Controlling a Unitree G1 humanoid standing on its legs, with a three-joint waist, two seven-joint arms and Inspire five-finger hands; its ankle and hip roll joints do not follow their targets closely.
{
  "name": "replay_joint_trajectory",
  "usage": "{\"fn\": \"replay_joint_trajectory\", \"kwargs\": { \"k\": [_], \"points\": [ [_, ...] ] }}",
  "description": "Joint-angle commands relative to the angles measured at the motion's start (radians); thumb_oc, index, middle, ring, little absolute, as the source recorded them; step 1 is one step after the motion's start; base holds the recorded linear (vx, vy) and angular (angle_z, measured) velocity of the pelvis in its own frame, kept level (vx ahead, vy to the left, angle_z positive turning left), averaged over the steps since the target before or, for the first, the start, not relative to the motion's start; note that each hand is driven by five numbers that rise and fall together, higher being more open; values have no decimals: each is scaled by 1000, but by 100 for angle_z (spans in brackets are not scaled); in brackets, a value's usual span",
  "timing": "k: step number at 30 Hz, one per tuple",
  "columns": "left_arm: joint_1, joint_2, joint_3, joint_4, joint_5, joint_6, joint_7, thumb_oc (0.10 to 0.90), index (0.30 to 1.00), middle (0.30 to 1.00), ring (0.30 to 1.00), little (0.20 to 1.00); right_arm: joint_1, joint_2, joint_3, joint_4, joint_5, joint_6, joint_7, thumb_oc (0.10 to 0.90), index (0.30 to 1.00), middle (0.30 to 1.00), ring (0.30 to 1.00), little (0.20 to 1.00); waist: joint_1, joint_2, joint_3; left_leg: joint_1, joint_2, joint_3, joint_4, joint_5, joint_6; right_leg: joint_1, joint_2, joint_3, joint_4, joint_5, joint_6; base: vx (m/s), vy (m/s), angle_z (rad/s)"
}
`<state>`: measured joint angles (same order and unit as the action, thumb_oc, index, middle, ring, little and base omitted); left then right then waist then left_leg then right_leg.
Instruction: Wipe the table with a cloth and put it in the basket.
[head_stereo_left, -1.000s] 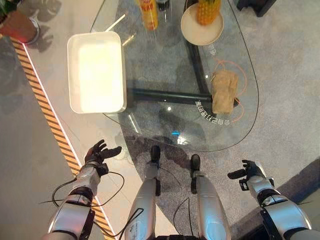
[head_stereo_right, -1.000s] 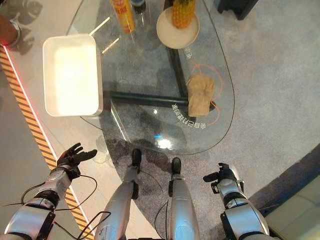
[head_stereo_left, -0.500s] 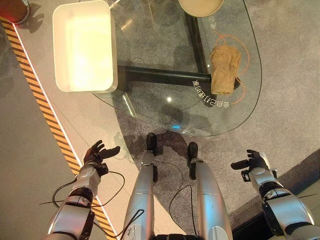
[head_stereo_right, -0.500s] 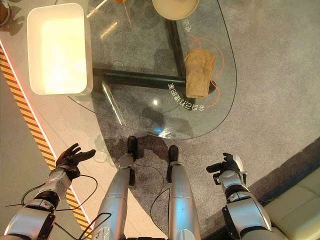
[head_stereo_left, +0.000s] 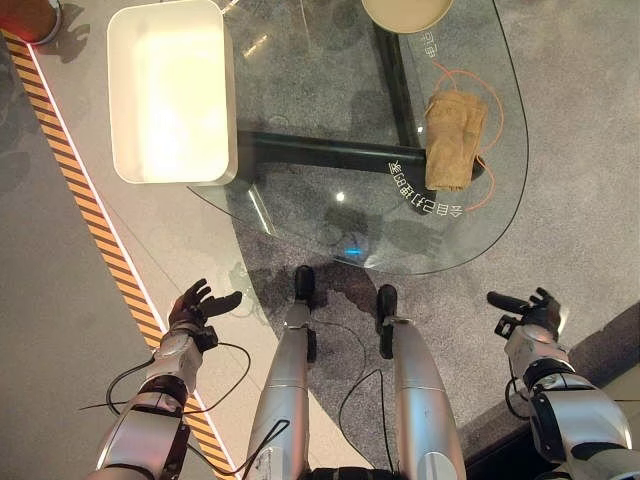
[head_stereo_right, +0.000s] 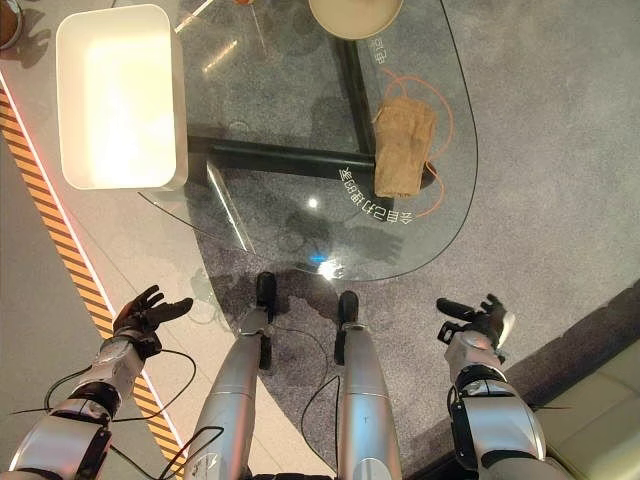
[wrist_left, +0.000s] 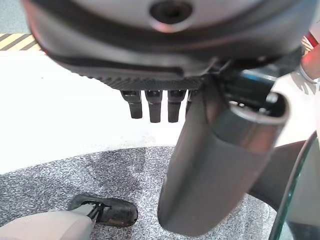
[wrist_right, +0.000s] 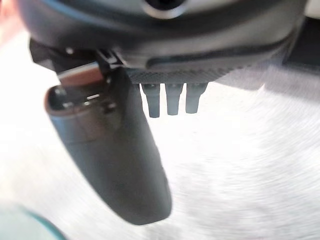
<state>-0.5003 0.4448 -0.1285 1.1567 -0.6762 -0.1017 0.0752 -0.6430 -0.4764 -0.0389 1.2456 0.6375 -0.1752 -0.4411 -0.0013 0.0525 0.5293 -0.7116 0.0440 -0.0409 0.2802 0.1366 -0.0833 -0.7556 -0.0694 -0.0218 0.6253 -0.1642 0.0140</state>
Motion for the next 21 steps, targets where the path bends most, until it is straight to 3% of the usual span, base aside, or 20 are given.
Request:
{"fn": "replay_joint_trajectory", "kwargs": {
  "k": [1, 5, 10, 15, 21],
  "points": [
    [54, 25, 22, 13, -51, -49, 36, 800, 900, 900, 900, 900, 23, -96, -23, -131, 40, -160, -141, 800, 900, 900, 900, 900, -6, -5, -9, 5, -10, -10, 147, -178, 39, 21, -38, 5, -139, 105, 60, 0, 0, 0],
    [65, 11, 11, -6, -67, -57, 54, 800, 900, 900, 900, 900, -26, -101, 6, -320, -11, -221, -264, 800, 900, 900, 900, 900, -9, -6, -9, 2, -12, -11, 131, -170, 36, 19, -39, 1, -157, 110, 58, 0, 0, 0],
    [65, -1, -1, -12, -77, -71, 57, 800, 900, 900, 900, 900, -96, -115, 55, -491, -117, -245, -387, 800, 900, 900, 900, 900, -6, -3, -9, -3, -15, -11, 118, -164, 31, 17, -47, -9, -175, 112, 57, 0, 0, 0],
    [53, -10, -13, -13, -90, -74, 57, 800, 900, 900, 900, 900, -158, -110, 108, -608, -209, -204, -414, 800, 900, 900, 900, 900, -3, 1, -9, -7, -19, -14, 106, -160, 30, 14, -47, -10, -188, 110, 54, 0, 0, 0],
    [53, -30, -18, -11, -91, -87, 52, 800, 900, 900, 900, 900, -211, -94, 200, -728, -358, -109, -433, 800, 900, 900, 900, 900, 3, 7, -9, -5, -26, -12, 84, -147, 29, 16, -47, -11, -204, 109, 48, 1, 6, 0]
  ]
}}
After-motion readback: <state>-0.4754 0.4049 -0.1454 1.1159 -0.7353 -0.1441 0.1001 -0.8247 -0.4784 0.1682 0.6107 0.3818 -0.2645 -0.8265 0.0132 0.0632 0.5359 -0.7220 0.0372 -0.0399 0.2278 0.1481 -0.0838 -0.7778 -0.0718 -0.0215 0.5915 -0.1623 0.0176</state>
